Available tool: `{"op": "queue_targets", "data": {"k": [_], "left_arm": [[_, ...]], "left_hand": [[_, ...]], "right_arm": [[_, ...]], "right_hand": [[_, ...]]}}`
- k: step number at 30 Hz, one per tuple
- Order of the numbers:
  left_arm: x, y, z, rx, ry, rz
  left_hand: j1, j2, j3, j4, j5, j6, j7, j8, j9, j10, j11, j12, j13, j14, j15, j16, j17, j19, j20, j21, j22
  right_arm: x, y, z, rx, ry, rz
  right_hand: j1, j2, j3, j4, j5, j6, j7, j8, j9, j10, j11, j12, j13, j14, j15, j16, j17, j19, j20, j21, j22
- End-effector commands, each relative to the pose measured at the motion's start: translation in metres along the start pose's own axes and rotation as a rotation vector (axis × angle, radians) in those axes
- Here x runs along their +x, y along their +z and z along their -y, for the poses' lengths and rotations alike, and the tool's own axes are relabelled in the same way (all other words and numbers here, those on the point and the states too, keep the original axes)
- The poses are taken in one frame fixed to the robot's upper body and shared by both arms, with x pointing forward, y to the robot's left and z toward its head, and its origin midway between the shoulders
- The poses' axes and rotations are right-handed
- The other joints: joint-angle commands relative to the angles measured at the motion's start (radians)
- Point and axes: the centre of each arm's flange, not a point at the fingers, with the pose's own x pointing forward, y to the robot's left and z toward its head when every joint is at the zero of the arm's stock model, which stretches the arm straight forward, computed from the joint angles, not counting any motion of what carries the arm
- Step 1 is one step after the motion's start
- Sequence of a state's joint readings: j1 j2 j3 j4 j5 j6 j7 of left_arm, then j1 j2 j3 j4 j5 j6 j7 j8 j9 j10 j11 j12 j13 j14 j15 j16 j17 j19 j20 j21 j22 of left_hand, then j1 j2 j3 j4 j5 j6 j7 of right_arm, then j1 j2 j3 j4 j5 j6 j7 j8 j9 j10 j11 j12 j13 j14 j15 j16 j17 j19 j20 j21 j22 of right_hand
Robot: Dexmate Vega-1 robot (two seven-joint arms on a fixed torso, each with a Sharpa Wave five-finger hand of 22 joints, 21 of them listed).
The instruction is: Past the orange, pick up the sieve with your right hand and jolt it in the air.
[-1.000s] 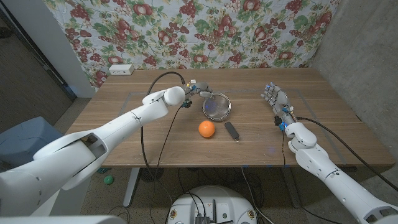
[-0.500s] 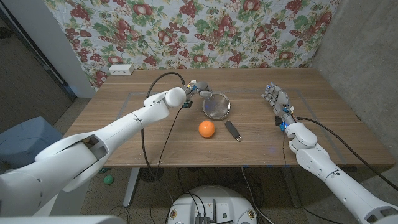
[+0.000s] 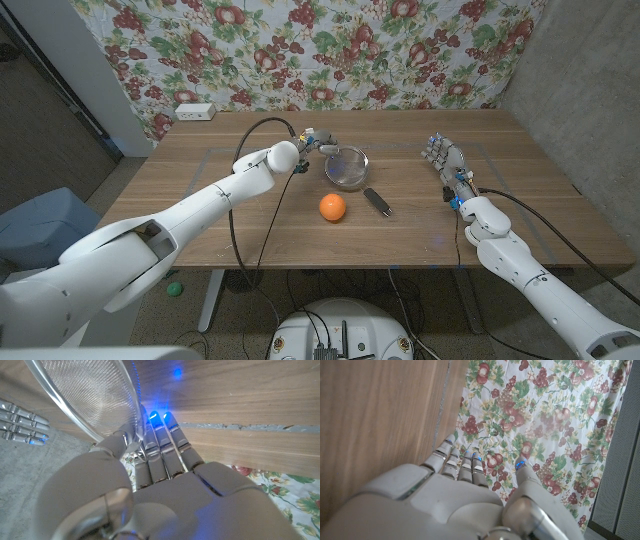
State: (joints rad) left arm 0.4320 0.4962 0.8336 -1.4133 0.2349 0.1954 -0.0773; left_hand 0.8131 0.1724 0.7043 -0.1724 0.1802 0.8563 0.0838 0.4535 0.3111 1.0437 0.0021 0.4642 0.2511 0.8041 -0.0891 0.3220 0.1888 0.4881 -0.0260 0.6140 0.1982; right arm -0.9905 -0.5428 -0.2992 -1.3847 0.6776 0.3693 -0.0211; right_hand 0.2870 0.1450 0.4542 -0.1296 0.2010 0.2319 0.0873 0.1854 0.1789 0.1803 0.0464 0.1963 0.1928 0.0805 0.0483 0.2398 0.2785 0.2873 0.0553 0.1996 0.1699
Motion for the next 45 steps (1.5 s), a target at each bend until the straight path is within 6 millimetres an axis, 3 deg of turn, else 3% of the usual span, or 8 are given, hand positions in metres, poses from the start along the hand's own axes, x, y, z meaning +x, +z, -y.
{"op": "queue_targets", "data": {"k": [1, 7, 27, 45], "left_arm": [[-0.003, -0.016, -0.006, -0.174, 0.058, -0.084], [-0.003, -0.02, -0.009, -0.233, 0.051, -0.082], [-0.007, -0.019, -0.024, -0.192, 0.108, -0.071], [-0.007, -0.016, -0.034, -0.168, 0.153, -0.043]], "left_hand": [[0.021, 0.026, 0.019, 0.026, -0.006, 0.012, 0.003, 0.017, 0.018, 0.175, -0.171, 0.012, 0.015, 0.019, -0.133, -0.003, 0.005, 0.005, -0.017, 0.011, 0.004], [0.021, 0.025, 0.019, 0.029, -0.007, 0.011, 0.0, 0.024, 0.027, 0.182, -0.173, 0.02, 0.024, 0.025, -0.132, -0.005, 0.006, 0.006, -0.021, 0.015, 0.004], [0.02, 0.023, 0.018, 0.036, -0.01, 0.002, -0.001, 0.044, 0.054, 0.172, -0.168, 0.031, 0.053, 0.018, -0.129, -0.022, 0.009, 0.001, -0.024, 0.027, 0.006], [0.021, 0.024, 0.016, 0.039, -0.01, -0.007, -0.003, 0.058, 0.074, 0.165, -0.17, 0.038, 0.074, 0.016, -0.13, -0.03, 0.013, -0.006, -0.024, 0.035, 0.007]], "right_arm": [[-0.001, 0.001, -0.001, 0.003, -0.002, 0.0], [-0.001, 0.002, -0.002, -0.008, 0.001, 0.003], [-0.002, 0.015, -0.001, -0.122, 0.006, -0.049], [-0.002, 0.031, 0.001, -0.205, 0.039, -0.093]], "right_hand": [[-0.002, 0.006, -0.007, -0.001, 0.008, 0.008, -0.001, 0.005, 0.002, 0.003, 0.001, 0.003, 0.006, 0.002, 0.003, 0.003, 0.003, 0.0, 0.003, -0.002, 0.005], [-0.002, 0.006, -0.007, -0.001, 0.008, 0.009, -0.001, 0.005, 0.002, 0.003, 0.003, 0.002, 0.006, 0.003, 0.003, 0.004, 0.003, 0.0, 0.003, -0.002, 0.005], [0.009, -0.007, -0.006, -0.015, 0.01, 0.01, -0.004, 0.006, 0.002, 0.005, -0.003, 0.003, 0.005, 0.005, 0.002, 0.001, -0.002, 0.001, 0.001, -0.002, 0.004], [0.013, -0.011, -0.008, -0.019, 0.011, 0.02, 0.003, 0.009, 0.002, 0.026, 0.009, 0.009, 0.006, 0.012, 0.002, 0.002, -0.005, 0.006, 0.001, -0.001, 0.004]]}}
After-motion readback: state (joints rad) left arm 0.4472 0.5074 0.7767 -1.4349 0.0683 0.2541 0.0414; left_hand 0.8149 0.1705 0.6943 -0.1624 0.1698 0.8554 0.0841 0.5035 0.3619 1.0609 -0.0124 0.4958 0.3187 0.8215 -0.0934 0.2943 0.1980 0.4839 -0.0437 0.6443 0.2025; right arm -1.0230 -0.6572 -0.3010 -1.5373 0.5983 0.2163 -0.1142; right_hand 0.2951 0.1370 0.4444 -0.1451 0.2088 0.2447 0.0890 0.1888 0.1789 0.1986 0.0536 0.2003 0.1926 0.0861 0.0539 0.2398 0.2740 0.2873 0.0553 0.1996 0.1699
